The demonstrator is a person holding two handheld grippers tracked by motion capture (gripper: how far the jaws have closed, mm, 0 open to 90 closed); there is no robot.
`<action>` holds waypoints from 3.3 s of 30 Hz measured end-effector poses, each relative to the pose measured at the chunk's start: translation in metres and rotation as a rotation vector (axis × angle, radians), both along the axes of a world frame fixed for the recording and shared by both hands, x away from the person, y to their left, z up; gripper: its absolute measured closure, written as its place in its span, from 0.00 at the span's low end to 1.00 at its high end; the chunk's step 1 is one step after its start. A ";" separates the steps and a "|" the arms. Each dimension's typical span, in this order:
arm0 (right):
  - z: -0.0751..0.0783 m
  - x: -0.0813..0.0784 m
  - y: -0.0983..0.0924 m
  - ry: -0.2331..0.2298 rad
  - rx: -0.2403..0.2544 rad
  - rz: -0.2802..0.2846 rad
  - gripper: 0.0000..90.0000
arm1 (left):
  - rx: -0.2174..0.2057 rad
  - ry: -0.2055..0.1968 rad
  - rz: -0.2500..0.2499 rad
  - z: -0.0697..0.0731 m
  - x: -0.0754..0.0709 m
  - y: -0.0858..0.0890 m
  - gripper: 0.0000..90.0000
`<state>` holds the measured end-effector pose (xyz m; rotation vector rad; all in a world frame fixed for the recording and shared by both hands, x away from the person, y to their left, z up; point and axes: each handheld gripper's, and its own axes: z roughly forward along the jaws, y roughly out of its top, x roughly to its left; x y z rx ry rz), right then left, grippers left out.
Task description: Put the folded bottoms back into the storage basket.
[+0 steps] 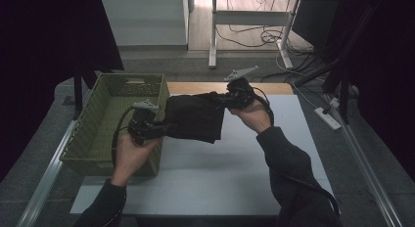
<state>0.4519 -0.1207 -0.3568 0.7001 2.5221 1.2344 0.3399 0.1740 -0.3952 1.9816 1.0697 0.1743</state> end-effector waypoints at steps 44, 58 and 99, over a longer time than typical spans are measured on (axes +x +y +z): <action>0.001 0.021 0.131 -0.023 0.075 0.143 0.90 | -0.013 -0.020 0.172 0.014 -0.014 0.131 0.80; -0.003 0.020 0.169 -0.036 0.092 0.173 0.90 | -0.007 -0.016 0.237 0.014 -0.025 0.165 0.81; -0.084 0.021 0.224 0.007 -0.036 0.166 0.86 | 0.155 0.136 0.328 -0.056 -0.015 0.184 0.71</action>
